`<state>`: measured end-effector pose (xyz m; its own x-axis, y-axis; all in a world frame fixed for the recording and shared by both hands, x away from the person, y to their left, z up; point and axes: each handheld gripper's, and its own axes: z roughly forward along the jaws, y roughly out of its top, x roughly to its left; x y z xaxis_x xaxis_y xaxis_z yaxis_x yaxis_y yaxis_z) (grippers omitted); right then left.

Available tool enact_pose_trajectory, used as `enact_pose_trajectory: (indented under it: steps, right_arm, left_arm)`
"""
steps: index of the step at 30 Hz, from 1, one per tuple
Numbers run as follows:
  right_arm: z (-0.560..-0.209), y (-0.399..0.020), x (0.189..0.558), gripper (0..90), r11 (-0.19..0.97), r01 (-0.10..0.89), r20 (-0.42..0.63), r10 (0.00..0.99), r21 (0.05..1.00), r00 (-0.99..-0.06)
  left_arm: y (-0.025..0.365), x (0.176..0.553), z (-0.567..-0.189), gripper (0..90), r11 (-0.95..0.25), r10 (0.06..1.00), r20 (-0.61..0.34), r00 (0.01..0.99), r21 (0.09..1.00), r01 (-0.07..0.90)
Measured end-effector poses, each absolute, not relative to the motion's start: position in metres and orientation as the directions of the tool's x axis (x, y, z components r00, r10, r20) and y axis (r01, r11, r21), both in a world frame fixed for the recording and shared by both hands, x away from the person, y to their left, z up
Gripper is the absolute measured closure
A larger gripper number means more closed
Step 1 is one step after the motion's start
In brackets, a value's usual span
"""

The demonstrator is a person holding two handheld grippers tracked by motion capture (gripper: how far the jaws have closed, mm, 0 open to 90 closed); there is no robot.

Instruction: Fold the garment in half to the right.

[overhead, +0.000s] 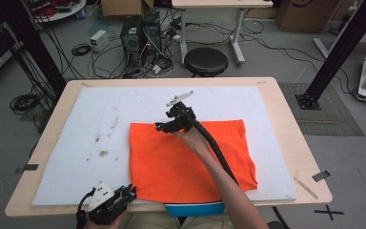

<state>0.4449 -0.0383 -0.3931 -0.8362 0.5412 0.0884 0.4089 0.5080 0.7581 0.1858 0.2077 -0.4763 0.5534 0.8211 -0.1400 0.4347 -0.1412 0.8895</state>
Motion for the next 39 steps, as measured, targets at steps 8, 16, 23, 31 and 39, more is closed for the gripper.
enact_pose_trajectory:
  steps: [8, 16, 23, 31, 39]
  right_arm:
    - [-0.405, -0.016, 0.461, 32.5, 0.503, 0.455, 0.163, 0.520, 0.735, -0.839]
    - [-0.413, 0.003, 0.468, 32.5, 0.508, 0.452, 0.189, 0.486, 0.733, -0.853]
    - [-0.423, 0.023, 0.473, 30.6, 0.551, 0.435, 0.185, 0.451, 0.712, -0.873]
    - [-0.438, 0.039, 0.477, 27.7, 0.569, 0.424, 0.176, 0.439, 0.705, -0.881]
    - [-0.444, 0.058, 0.480, 24.6, 0.580, 0.429, 0.182, 0.435, 0.693, -0.882]
  left_arm:
    - [0.207, 0.186, -0.476, 79.6, -0.147, 0.821, -0.136, 0.554, 0.888, 0.436]
    - [0.207, 0.186, -0.476, 79.6, -0.148, 0.819, -0.138, 0.556, 0.887, 0.438]
    - [0.207, 0.186, -0.475, 79.6, -0.152, 0.821, -0.131, 0.556, 0.888, 0.435]
    - [0.207, 0.186, -0.475, 79.6, -0.161, 0.819, -0.127, 0.559, 0.886, 0.436]
    - [0.206, 0.186, -0.475, 79.6, -0.173, 0.820, -0.112, 0.562, 0.887, 0.429]
